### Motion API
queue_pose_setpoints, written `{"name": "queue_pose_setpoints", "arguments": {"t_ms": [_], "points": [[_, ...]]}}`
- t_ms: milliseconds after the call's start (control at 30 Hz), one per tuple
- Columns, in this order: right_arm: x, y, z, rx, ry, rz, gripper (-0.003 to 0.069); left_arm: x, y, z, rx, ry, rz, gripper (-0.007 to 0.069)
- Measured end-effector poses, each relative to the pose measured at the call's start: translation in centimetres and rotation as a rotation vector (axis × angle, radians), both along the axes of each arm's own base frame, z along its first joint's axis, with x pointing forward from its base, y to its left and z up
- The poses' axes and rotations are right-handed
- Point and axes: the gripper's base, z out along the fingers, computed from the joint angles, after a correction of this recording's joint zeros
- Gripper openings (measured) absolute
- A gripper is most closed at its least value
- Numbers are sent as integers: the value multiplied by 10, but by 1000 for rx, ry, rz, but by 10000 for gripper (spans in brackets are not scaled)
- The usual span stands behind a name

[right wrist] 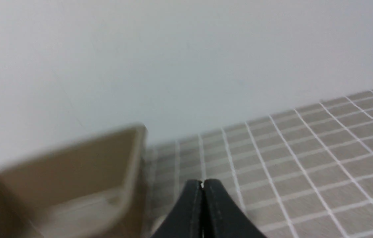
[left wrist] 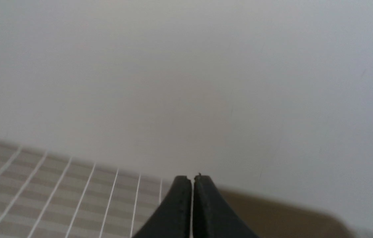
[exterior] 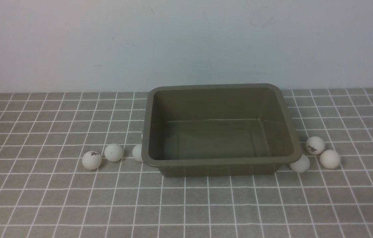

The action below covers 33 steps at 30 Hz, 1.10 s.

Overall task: Put the table tennis balls into the box on the grey coffee tablecloth.
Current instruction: 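Reach for and grasp a ping pong ball on the table beside the basket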

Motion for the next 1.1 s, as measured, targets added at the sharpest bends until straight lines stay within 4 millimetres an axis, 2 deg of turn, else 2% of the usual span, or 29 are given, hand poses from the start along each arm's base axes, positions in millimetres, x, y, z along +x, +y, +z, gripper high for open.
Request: {"name": "queue_pose_setpoints", "arguments": {"t_ms": [33,100,200,233,267,400,500,533,600,633,667,733,867,933,967,1100], "points": [[0,0,3,57,-36,-1,-15,8,-2,0,20,85,-18,-5],[-1,-2,10,152,-117,-6,-15,47,-7,-3,107,371,-90,-5],[-2,-3,14,183,-163,-13,-15,86,-11,-19,195,623,-176,-5],[-2,-4,14,184,-168,-14,-15,91,-12,-22,206,655,-188,-5],[-3,-4,16,191,-190,-17,-15,111,-14,-37,240,765,-232,-5],[-4,-5,23,228,-240,-17,-15,154,-16,-72,270,945,-291,-5],[-6,0,35,241,-141,29,-15,179,-17,-89,269,1021,-310,-5],[-9,3,52,207,-86,58,-15,189,-18,-94,272,1043,-318,-5],[-10,6,69,138,43,85,-15,203,-19,-100,275,1066,-329,-5],[-7,7,83,84,118,97,-15,209,-19,-102,278,1072,-334,-5],[-5,8,88,44,183,104,-15,216,-20,-104,285,1077,-343,-5],[6,9,110,-56,347,128,-15,232,-21,-110,310,1079,-369,6],[27,11,127,-178,545,177,-15,252,-21,-117,342,1066,-394,97],[36,12,127,-201,595,200,-15,259,-21,-122,348,1055,-392,179],[43,14,124,-195,623,220,-15,263,-21,-125,351,1044,-387,254],[52,18,120,-161,666,266,-15,274,-21,-137,356,1010,-362,445]]}}
